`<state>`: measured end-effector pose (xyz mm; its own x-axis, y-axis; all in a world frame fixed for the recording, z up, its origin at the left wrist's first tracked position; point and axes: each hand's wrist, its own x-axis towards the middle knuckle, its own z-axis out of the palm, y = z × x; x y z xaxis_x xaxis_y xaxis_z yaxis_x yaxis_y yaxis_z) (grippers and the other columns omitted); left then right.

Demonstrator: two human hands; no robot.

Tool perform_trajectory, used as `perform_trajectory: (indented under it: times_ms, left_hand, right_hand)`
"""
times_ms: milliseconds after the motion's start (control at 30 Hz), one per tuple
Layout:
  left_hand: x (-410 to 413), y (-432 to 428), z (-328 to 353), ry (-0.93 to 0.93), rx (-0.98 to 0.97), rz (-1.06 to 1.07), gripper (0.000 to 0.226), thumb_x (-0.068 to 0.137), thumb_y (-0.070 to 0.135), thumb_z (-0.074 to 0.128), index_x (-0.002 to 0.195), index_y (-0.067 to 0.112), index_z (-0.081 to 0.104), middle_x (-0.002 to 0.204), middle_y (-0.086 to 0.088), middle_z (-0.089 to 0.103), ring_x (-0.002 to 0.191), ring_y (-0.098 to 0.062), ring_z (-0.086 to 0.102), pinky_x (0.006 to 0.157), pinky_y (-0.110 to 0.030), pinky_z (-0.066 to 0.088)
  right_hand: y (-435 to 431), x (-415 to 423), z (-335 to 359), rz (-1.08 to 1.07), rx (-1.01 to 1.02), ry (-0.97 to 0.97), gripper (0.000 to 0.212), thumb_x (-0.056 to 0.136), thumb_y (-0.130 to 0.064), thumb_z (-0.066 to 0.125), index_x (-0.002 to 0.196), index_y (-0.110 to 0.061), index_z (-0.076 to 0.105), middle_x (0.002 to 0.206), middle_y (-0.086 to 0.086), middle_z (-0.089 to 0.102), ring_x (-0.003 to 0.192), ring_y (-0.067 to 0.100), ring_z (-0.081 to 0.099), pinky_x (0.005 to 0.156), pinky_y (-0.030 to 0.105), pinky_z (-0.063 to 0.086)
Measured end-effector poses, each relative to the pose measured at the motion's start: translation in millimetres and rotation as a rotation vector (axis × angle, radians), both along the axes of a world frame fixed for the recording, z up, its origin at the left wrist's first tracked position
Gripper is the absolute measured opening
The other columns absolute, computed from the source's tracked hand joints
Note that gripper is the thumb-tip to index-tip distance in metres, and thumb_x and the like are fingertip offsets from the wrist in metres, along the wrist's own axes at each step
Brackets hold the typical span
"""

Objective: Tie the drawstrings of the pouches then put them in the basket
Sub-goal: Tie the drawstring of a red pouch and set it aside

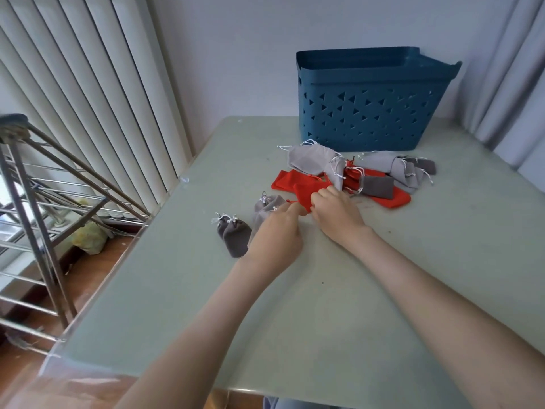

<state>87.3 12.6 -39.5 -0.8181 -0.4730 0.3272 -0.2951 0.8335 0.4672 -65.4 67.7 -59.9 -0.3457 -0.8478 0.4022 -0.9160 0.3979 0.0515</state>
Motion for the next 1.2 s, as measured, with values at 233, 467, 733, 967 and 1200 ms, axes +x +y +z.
perform_trajectory:
  times_ms: [233, 467, 733, 967, 1200]
  left_hand:
    - [7.7, 16.2, 22.3, 0.141, 1.190, 0.048, 0.045, 0.101, 0.037, 0.037, 0.097, 0.000, 0.063, 0.088, -0.011, 0.065, 0.078, -0.020, 0.064, 0.079, -0.032, 0.053]
    - [-9.5, 31.9, 17.7, 0.228, 1.544, 0.027, 0.036, 0.100, 0.032, 0.042, 0.119, 0.005, 0.055, 0.095, -0.009, 0.067, 0.082, -0.019, 0.064, 0.080, -0.036, 0.052]
    - [-11.7, 49.6, 1.8, 0.281, 1.465, -0.263, 0.030, 0.094, 0.004, 0.050, 0.121, 0.016, 0.054, 0.107, -0.003, 0.067, 0.097, -0.017, 0.063, 0.089, -0.036, 0.052]
    - [-19.3, 37.4, 1.3, 0.231, 1.417, 0.020, 0.039, 0.099, 0.043, 0.039, 0.079, 0.019, 0.061, 0.067, 0.006, 0.065, 0.068, -0.011, 0.058, 0.067, -0.026, 0.043]
    - [-13.0, 31.5, -3.2, 0.337, 1.316, -0.080, 0.030, 0.101, 0.029, 0.037, 0.096, 0.019, 0.065, 0.076, 0.008, 0.066, 0.062, -0.007, 0.052, 0.059, -0.018, 0.041]
  right_hand:
    - [31.4, 12.2, 21.0, 0.013, -0.394, -0.554, 0.012, 0.096, -0.010, 0.048, 0.093, -0.004, 0.058, 0.080, 0.010, 0.063, 0.073, 0.030, 0.060, 0.067, 0.037, 0.046]
    - [103.1, 33.2, 22.1, 0.313, -0.436, -1.216, 0.008, 0.085, -0.016, 0.057, 0.084, -0.012, 0.065, 0.097, 0.005, 0.071, 0.095, 0.012, 0.064, 0.087, 0.023, 0.050]
    - [89.4, 23.6, 7.3, 0.097, -0.904, -1.669, 0.038, 0.089, 0.006, 0.054, 0.117, -0.018, 0.046, 0.094, 0.001, 0.062, 0.081, 0.008, 0.062, 0.075, 0.024, 0.050]
    - [98.2, 23.3, 6.5, 0.231, -0.594, -1.515, 0.023, 0.082, -0.005, 0.063, 0.101, -0.019, 0.061, 0.094, -0.004, 0.066, 0.087, 0.005, 0.060, 0.079, 0.017, 0.045]
    - [98.5, 24.9, 4.8, 0.097, -0.448, -1.300, 0.019, 0.099, -0.022, 0.046, 0.101, -0.024, 0.065, 0.096, -0.007, 0.067, 0.094, 0.007, 0.060, 0.086, 0.021, 0.044]
